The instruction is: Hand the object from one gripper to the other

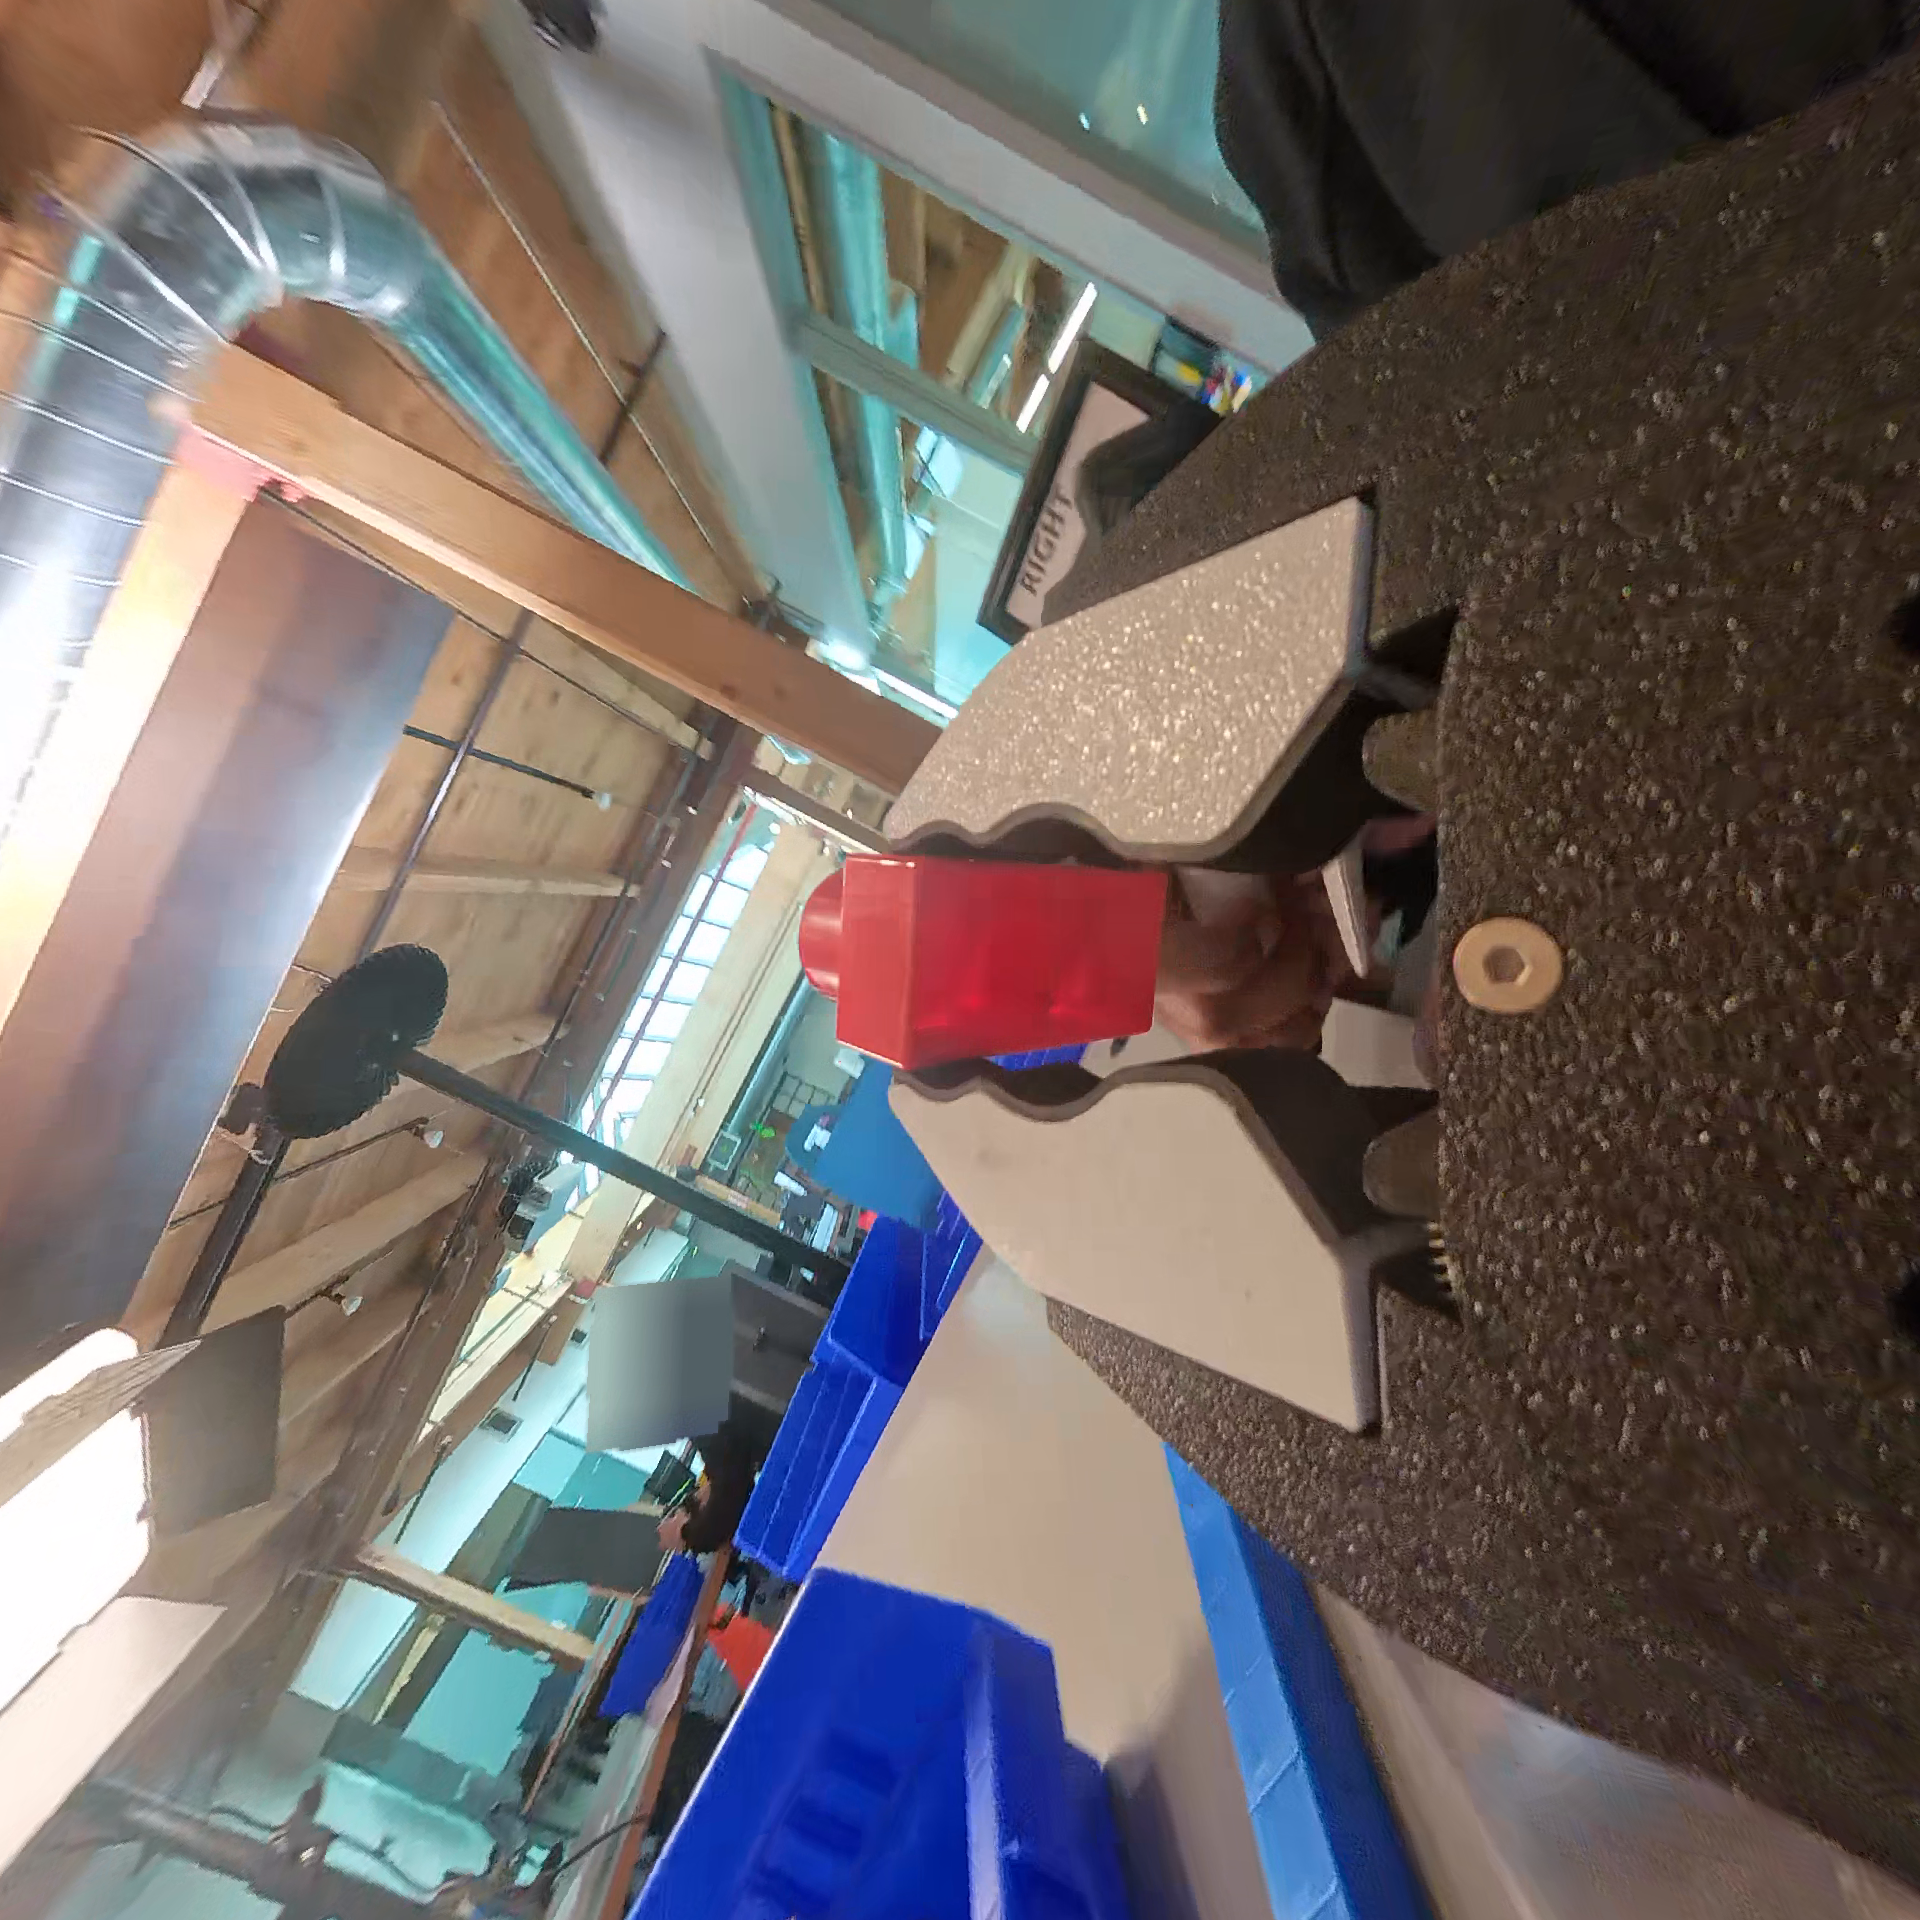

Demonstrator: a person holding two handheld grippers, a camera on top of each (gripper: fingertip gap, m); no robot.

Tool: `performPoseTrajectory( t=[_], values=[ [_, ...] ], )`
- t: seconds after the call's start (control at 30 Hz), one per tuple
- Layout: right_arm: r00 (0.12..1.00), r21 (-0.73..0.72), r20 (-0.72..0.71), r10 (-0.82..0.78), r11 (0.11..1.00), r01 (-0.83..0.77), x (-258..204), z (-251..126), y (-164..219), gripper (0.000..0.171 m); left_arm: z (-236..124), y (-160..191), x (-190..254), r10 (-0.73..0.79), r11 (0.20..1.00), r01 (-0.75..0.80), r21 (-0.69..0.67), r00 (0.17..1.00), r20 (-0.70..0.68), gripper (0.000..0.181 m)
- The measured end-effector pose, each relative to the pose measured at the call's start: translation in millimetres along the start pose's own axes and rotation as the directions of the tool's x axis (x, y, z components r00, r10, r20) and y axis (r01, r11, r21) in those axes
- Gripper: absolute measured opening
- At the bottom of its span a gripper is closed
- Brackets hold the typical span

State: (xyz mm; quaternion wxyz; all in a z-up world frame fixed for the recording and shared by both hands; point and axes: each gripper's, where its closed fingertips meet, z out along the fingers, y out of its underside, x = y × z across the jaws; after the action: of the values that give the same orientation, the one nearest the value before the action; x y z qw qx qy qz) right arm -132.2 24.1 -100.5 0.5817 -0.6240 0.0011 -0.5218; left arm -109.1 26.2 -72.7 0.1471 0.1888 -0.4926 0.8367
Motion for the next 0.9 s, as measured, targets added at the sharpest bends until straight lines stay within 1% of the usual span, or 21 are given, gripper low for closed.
performPoseTrajectory(
  t=[0.1, 0.17, 0.2, 0.23, 0.27, 0.37, 0.47, 0.53, 0.63, 0.77, 0.9],
  values=[
    [0.994, -0.041, -0.067, -0.088, 0.996, 0.085, 2, 4, 4, 0.07, 3, 4, 6, -0.089, 0.996, 0.089, 0.008, 0.995, -0.037, 0.037],
    [0.984, -0.054, -0.117, -0.131, 0.991, 0.125, 6, 4, 5, 0.067, 6, 9, 11, -0.116, 0.993, 0.116, -0.007, 0.992, -0.052, 0.038],
    [0.979, -0.056, -0.14, -0.145, 0.989, 0.138, 9, 4, 4, 0.062, 7, 12, 12, -0.12, 0.993, 0.119, -0.018, 0.991, -0.054, 0.038],
    [0.976, -0.056, -0.159, -0.152, 0.988, 0.145, 12, 3, 3, 0.052, 8, 15, 13, -0.118, 0.993, 0.116, -0.027, 0.992, -0.053, 0.038],
    [0.976, -0.053, -0.162, -0.145, 0.989, 0.139, 14, 3, 3, 0.048, 8, 16, 13, -0.109, 0.994, 0.108, -0.026, 0.993, -0.054, 0.038],
    [0.995, -0.036, -0.099, -0.034, 0.999, 0.031, 14, 1, 5, 0.047, 6, 17, 16, -0.028, 0.998, 0.024, -0.052, 0.997, -0.07, 0.04],
    [0.989, -0.001, 0.022, 0.143, 0.99, -0.143, 13, -2, 2, 0.048, 1, 17, 17, 0.117, 0.989, -0.124, -0.084, 0.99, -0.084, 0.056],
    [0.961, 0.006, 0.117, 0.251, 0.967, -0.253, 11, -5, 0, 0.048, -5, 18, 19, 0.209, 0.968, -0.221, -0.122, 0.973, -0.102, 0.06],
    [0.883, -0.019, 0.27, 0.384, 0.919, -0.394, 1, -10, -2, 0.048, -12, 20, 23, 0.333, 0.921, -0.352, -0.17, 0.934, -0.129, 0.063],
    [0.804, -0.078, 0.384, 0.454, 0.884, -0.462, -11, -15, -1, 0.047, -20, 29, 26, 0.473, 0.827, -0.502, -0.255, 0.865, -0.169, 0.065],
    [0.752, -0.123, 0.459, 0.473, 0.872, -0.473, -24, -21, -3, 0.047, -22, 39, 26, 0.531, 0.759, -0.57, -0.314, 0.821, -0.209, 0.065]
  ],
)
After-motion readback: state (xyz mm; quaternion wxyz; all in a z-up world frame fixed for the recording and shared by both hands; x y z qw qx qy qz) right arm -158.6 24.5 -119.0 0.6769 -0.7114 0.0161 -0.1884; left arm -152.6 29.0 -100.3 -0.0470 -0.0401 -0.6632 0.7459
